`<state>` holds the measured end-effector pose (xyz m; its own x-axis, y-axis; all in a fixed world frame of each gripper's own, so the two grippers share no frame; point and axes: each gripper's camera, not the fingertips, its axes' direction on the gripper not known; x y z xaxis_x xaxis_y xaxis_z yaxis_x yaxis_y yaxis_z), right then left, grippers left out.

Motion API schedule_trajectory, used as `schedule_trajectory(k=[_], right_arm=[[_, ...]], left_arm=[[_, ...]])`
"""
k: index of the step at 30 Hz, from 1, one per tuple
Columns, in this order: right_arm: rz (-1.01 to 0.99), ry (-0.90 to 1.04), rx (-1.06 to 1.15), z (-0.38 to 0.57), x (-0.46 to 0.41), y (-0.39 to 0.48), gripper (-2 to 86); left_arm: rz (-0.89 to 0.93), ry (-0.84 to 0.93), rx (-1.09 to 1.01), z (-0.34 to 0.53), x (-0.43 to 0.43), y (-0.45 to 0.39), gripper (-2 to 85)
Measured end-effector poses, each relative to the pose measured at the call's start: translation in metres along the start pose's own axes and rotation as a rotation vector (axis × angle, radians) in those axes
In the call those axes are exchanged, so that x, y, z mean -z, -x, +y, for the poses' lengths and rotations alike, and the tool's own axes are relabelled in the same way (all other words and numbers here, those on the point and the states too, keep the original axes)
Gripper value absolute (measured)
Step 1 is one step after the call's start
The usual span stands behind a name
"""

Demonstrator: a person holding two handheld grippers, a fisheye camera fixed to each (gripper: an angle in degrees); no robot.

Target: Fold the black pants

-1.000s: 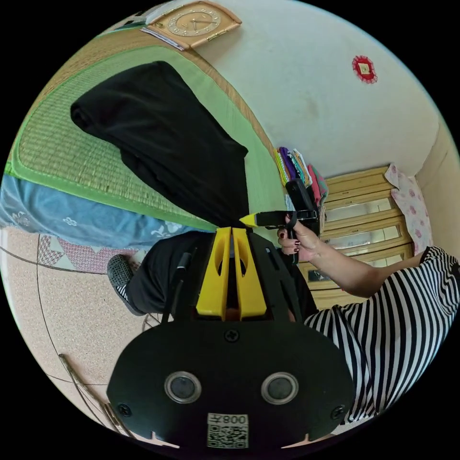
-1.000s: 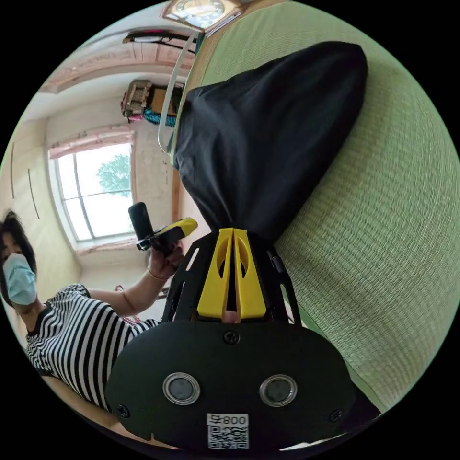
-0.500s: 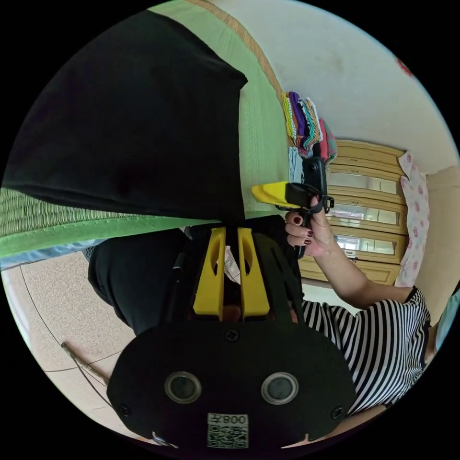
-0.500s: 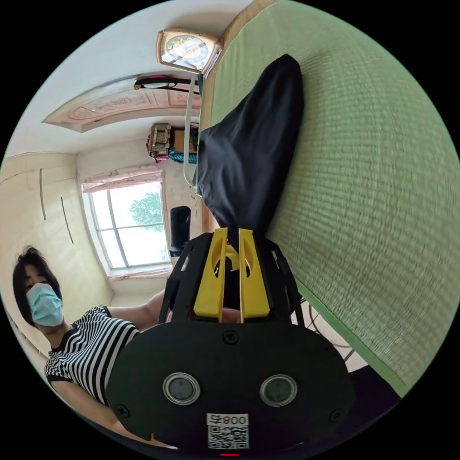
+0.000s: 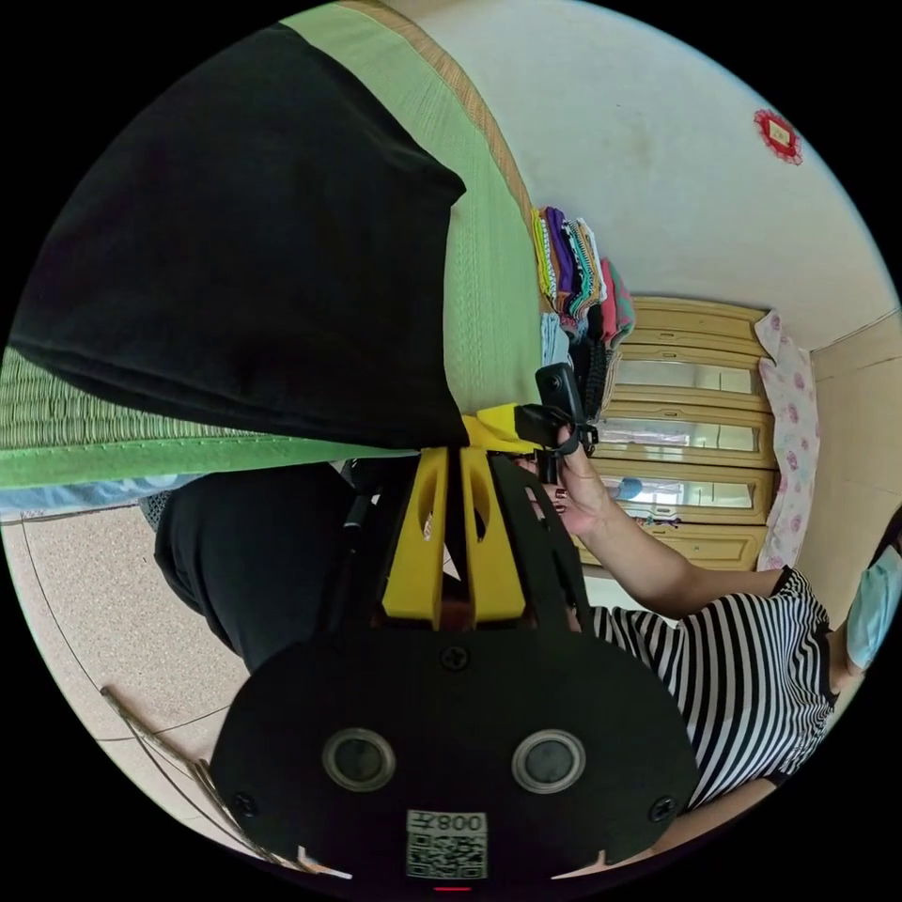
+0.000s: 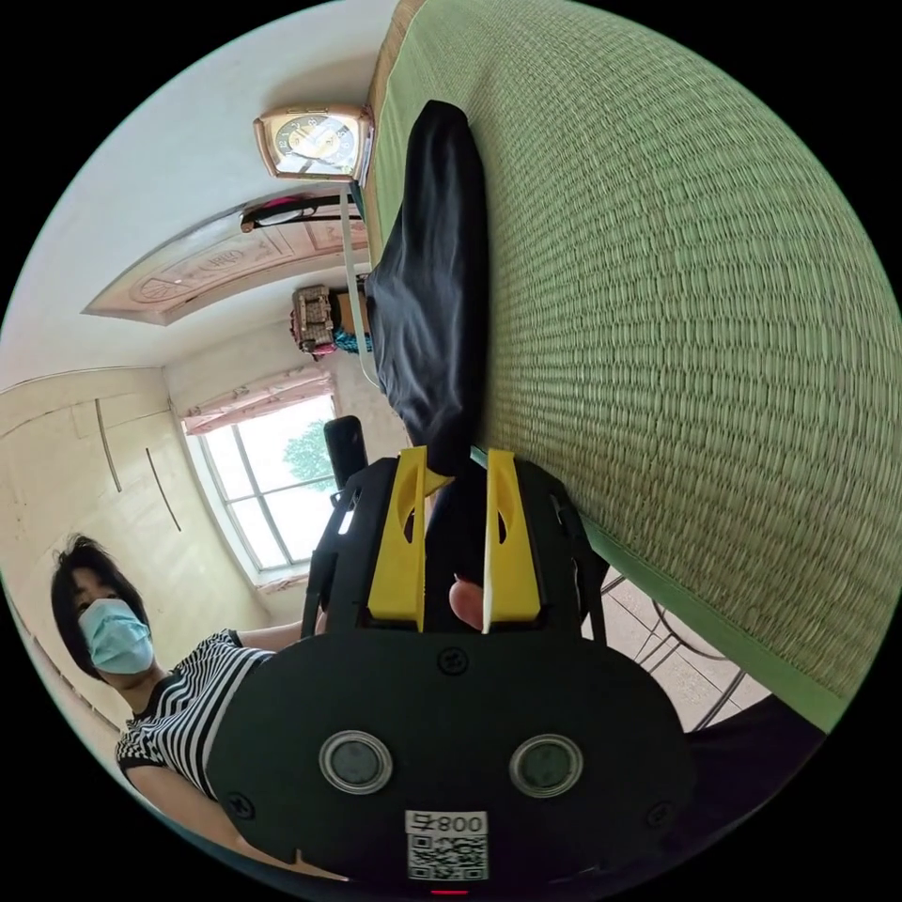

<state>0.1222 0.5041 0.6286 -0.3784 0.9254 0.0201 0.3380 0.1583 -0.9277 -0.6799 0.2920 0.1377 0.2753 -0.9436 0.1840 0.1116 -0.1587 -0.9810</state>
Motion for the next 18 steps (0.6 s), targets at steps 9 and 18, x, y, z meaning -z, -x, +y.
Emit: schedule_trajectory(k=[9, 18], right_arm=[[-0.055, -0.014, -0.024, 0.007, 0.018, -0.001, 9.2], [-0.125, -0.030, -0.051, 0.013, 0.021, 0.001, 9.2]], left_arm=[[-0.018, -0.006, 0.016, 0.007, 0.006, 0.000, 3.5], [-0.004, -0.055, -0.036, 0.019, 0.031, -0.010, 0.6]])
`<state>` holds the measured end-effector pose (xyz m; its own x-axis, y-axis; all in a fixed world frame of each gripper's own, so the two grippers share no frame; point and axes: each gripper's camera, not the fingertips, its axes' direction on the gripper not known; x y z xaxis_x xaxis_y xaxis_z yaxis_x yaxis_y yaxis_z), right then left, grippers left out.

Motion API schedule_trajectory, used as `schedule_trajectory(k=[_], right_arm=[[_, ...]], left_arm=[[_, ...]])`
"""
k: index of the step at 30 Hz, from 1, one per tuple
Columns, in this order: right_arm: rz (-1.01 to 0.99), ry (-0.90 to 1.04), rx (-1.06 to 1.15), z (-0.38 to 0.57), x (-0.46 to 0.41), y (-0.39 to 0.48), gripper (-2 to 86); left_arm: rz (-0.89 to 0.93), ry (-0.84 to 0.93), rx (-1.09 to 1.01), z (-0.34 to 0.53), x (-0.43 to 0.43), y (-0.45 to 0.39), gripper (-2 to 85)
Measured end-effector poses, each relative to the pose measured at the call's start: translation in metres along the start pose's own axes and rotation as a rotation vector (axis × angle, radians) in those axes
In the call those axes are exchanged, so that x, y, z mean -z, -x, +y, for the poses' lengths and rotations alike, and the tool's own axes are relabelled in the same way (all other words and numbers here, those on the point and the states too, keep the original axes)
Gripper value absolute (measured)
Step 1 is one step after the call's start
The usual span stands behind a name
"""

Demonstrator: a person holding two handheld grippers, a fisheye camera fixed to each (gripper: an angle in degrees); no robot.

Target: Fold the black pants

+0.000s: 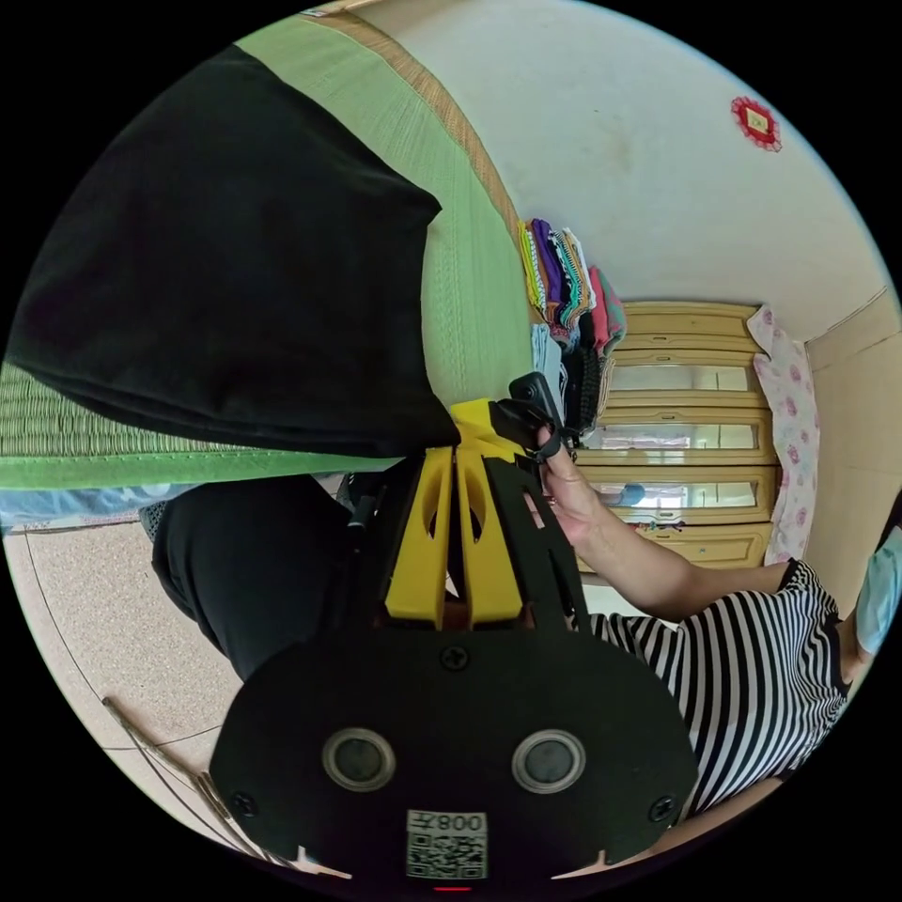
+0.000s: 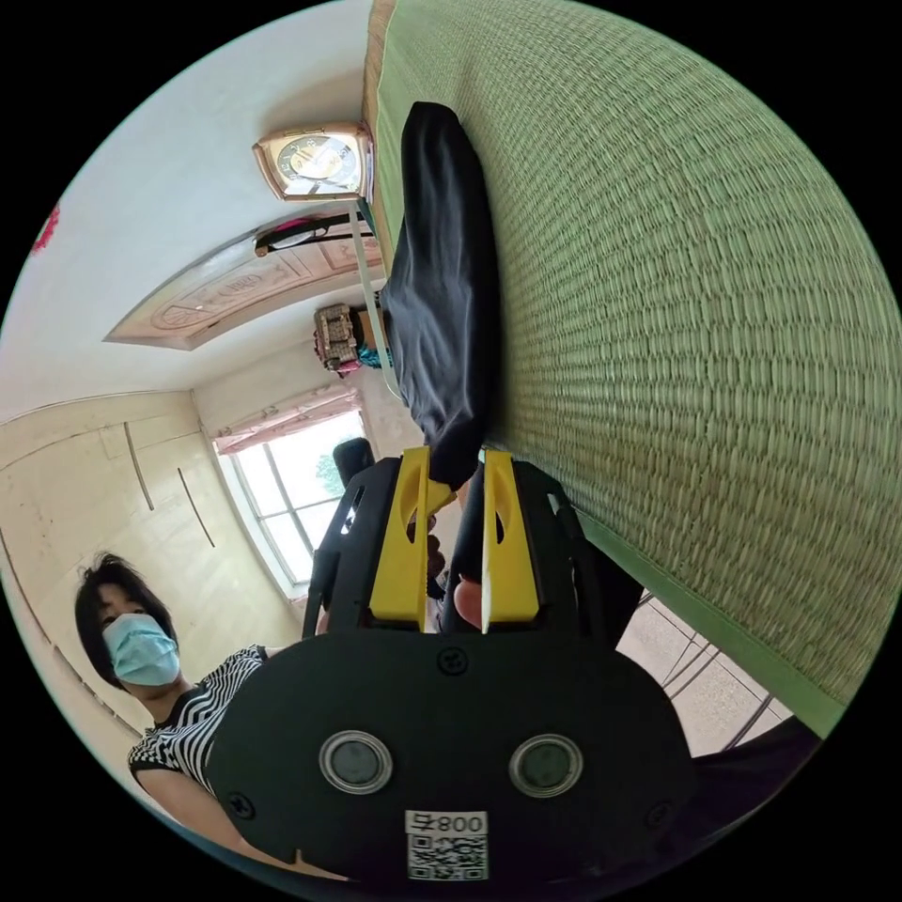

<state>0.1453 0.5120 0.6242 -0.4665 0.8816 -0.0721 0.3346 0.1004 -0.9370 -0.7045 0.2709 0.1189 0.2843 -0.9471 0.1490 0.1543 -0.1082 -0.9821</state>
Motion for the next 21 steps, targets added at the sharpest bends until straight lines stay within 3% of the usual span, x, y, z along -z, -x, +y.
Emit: schedule_trajectory(k=[12, 21], right_arm=[[-0.064, 0.012, 0.000, 0.005, -0.016, 0.018, 5.2], [-0.117, 0.007, 0.094, 0.010, -0.029, 0.066, 3.1]], left_arm=[[0.058, -0.062, 0.017, 0.028, 0.054, 0.011, 0.4], [0.137, -0.397, 0.225, 0.071, 0.148, 0.058, 1.4]])
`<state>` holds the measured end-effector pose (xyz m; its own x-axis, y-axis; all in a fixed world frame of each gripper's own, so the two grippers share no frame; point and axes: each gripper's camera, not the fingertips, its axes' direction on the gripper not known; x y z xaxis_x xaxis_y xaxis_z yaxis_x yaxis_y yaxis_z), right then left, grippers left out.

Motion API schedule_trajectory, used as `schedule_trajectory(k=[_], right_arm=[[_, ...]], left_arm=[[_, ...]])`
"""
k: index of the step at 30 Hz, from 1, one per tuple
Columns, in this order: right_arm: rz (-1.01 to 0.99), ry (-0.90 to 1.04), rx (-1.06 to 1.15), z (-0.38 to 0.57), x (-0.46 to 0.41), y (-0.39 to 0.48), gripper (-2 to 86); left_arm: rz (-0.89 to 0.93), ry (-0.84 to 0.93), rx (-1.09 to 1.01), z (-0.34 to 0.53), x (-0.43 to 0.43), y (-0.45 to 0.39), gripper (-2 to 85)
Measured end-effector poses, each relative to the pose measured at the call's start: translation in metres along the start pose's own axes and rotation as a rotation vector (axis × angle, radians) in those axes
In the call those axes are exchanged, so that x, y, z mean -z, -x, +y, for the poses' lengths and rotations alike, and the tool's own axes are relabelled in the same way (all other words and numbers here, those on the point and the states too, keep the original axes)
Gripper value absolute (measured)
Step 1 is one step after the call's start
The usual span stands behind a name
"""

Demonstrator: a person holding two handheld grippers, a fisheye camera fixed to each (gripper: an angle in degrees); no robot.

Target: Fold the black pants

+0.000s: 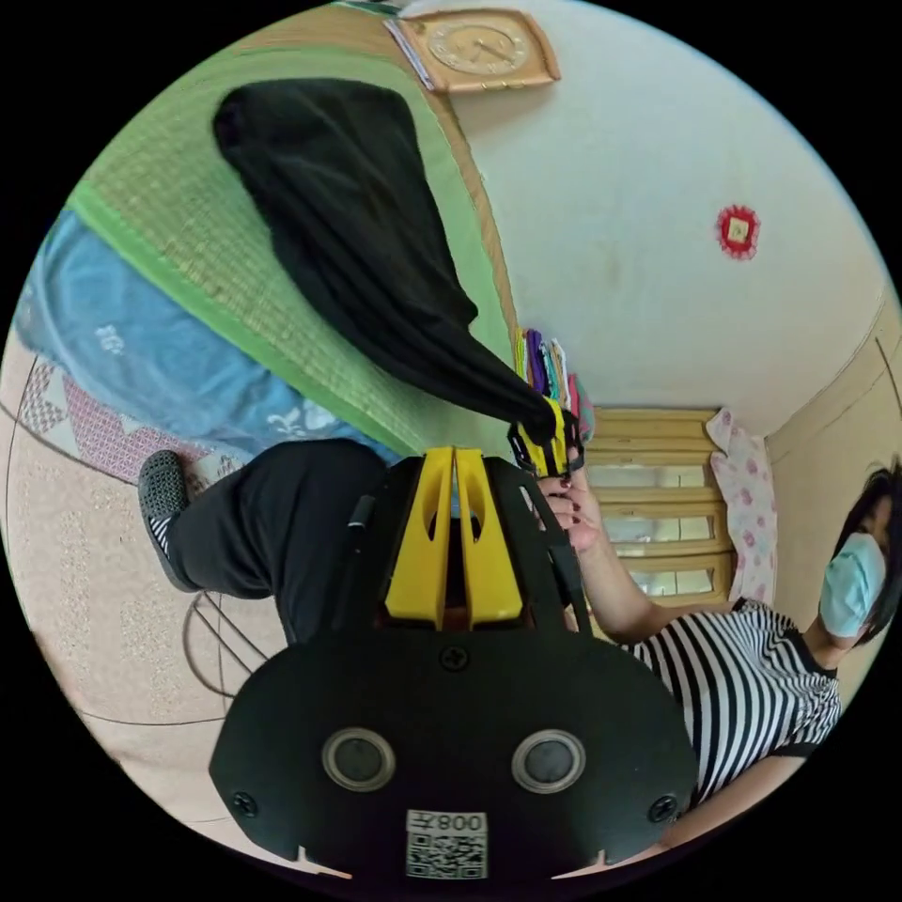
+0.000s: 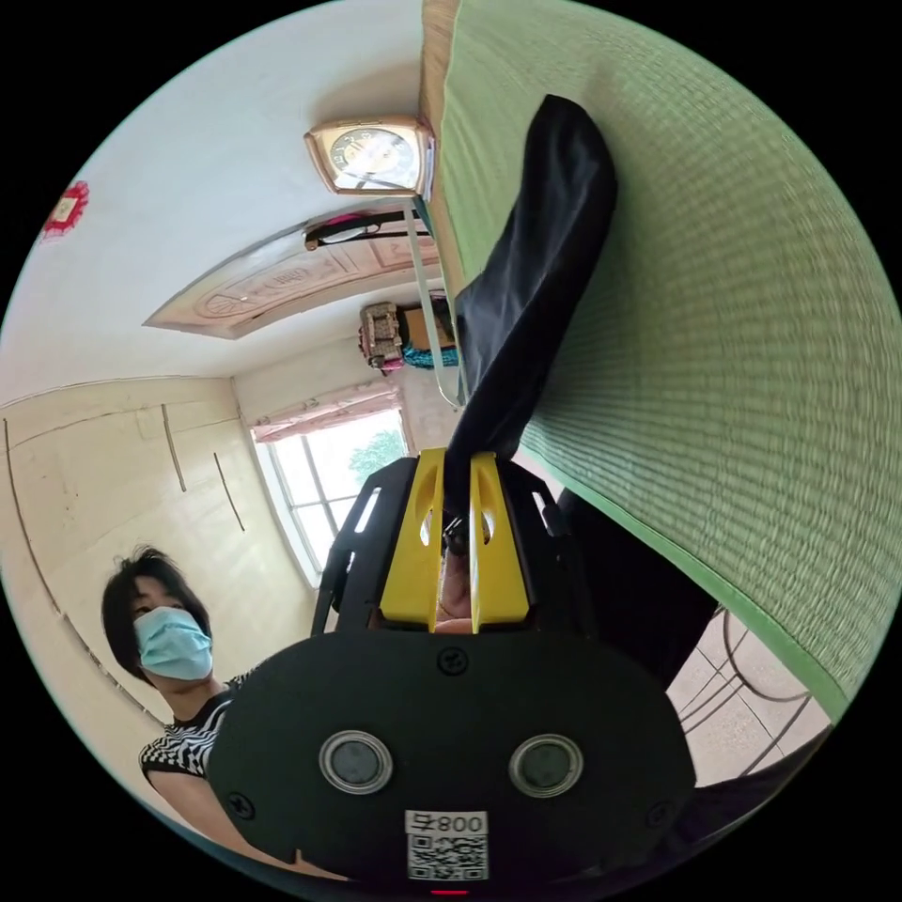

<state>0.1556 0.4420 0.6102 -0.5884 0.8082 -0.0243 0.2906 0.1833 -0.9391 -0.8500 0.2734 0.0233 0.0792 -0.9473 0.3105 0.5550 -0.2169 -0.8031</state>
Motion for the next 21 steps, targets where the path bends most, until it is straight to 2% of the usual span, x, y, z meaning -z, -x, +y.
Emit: schedule_trajectory(k=[2, 11, 21], right_arm=[[0.000, 0.009, 0.025, -0.002, -0.008, 0.015, 3.0], [0.024, 0.039, 0.098, -0.012, -0.041, 0.059, 2.5], [0.027, 0.037, 0.096, 0.000, -0.067, 0.072, 2.0]], left_arm=[[0.064, -0.124, 0.057, -0.005, 0.027, 0.011, 3.0], [0.160, -0.314, 0.197, -0.034, 0.085, 0.031, 9.9], [0.085, -0.325, 0.301, -0.073, 0.111, 0.037, 12.4]])
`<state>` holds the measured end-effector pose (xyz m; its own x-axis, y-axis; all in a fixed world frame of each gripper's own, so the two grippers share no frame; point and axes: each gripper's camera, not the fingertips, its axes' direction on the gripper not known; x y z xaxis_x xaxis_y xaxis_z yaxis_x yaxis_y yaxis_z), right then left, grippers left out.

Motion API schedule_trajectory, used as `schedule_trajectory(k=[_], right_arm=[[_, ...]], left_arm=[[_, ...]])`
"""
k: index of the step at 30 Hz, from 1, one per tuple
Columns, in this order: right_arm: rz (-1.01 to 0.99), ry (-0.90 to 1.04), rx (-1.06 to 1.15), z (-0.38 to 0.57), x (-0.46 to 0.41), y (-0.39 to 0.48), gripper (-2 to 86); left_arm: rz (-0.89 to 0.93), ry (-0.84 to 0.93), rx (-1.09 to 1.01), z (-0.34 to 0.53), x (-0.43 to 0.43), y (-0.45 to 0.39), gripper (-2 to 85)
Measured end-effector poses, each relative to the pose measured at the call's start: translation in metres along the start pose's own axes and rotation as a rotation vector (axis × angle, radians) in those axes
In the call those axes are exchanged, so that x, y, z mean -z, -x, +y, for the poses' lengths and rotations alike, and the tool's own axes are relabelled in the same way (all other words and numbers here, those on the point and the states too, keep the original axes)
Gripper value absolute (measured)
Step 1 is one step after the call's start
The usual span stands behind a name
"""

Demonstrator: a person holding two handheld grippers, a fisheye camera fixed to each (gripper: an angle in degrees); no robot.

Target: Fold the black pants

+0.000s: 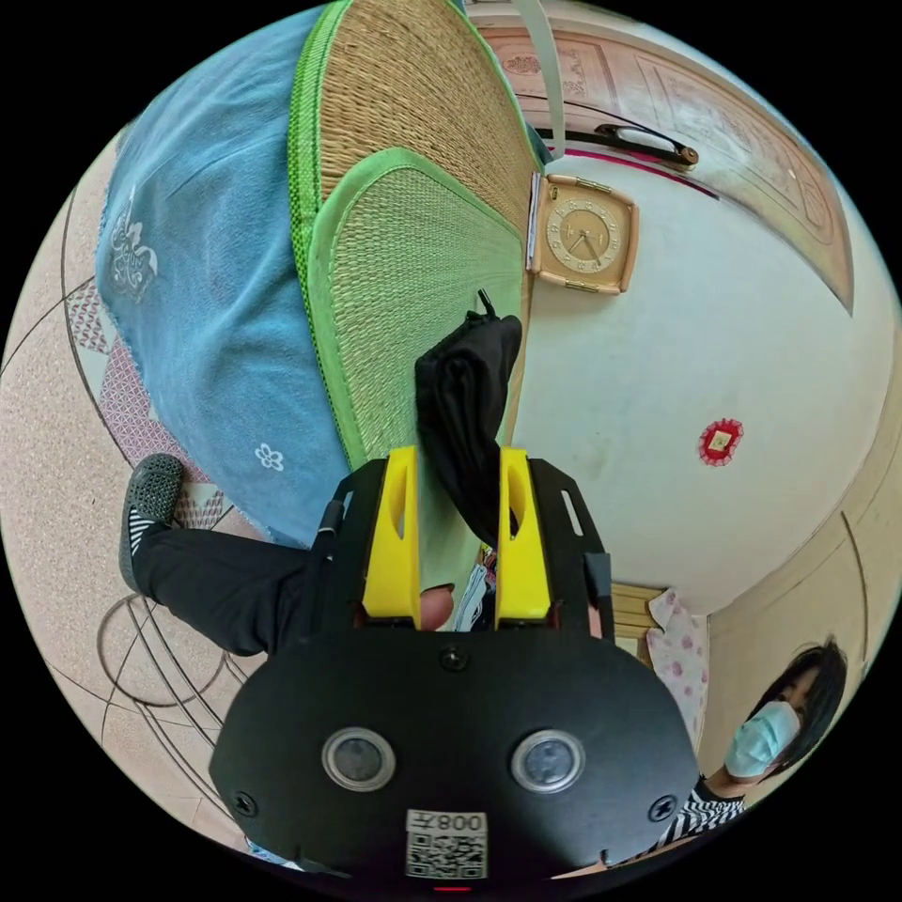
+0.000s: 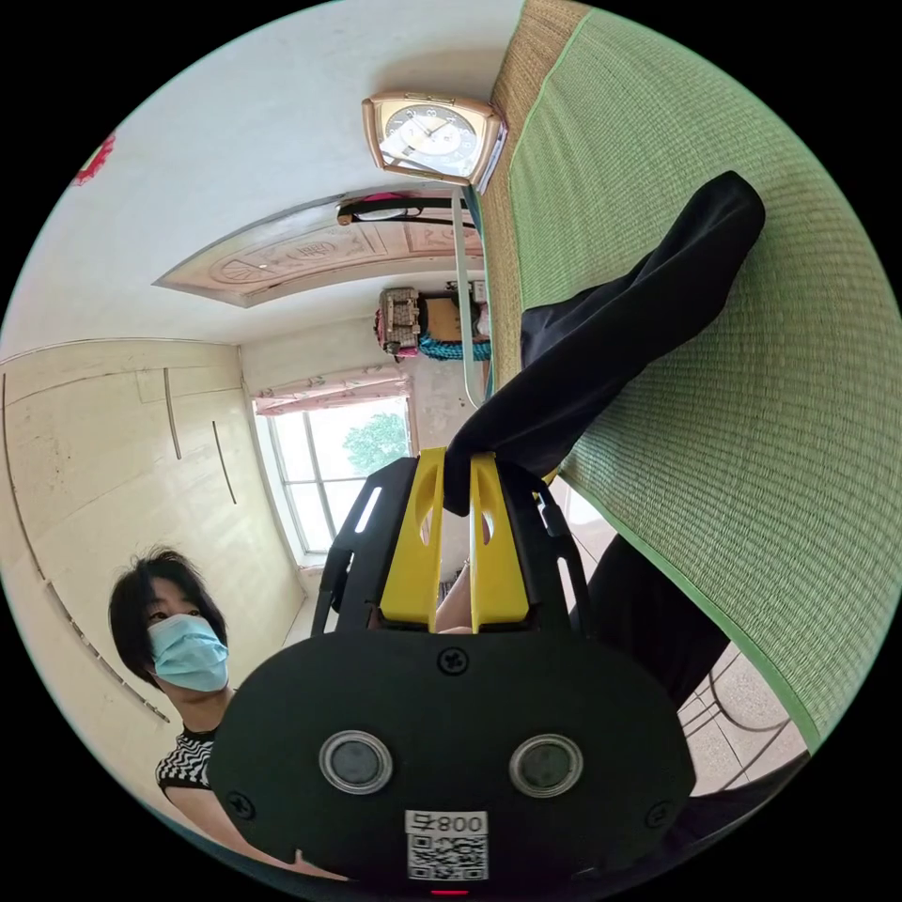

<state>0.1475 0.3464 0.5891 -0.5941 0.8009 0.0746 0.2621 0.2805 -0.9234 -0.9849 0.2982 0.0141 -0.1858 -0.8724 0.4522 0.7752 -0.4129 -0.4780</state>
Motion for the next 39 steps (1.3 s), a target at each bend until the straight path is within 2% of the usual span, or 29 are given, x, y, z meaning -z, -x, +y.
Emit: schedule_trajectory(k=[3, 8, 15, 20, 39], right_arm=[[-0.001, -0.005, -0.006, 0.005, -0.006, 0.003, 2.1], [-0.010, -0.012, -0.010, 0.015, -0.015, 0.010, 2.3], [-0.018, -0.016, -0.020, 0.030, -0.026, 0.019, 2.7], [-0.021, -0.022, -0.025, 0.045, -0.031, 0.031, 2.8], [0.002, -0.031, -0.043, 0.119, -0.026, 0.083, 3.2]], left_arm=[[-0.025, 0.018, 0.000, -0.010, -0.004, -0.005, 12.7], [0.071, -0.044, 0.038, -0.018, -0.004, -0.004, 13.2], [0.037, -0.026, 0.034, -0.031, -0.022, -0.009, 12.9], [-0.035, 0.029, 0.003, -0.041, -0.052, -0.018, 12.4], [-0.113, 0.094, -0.032, -0.027, -0.189, -0.007, 8.8]])
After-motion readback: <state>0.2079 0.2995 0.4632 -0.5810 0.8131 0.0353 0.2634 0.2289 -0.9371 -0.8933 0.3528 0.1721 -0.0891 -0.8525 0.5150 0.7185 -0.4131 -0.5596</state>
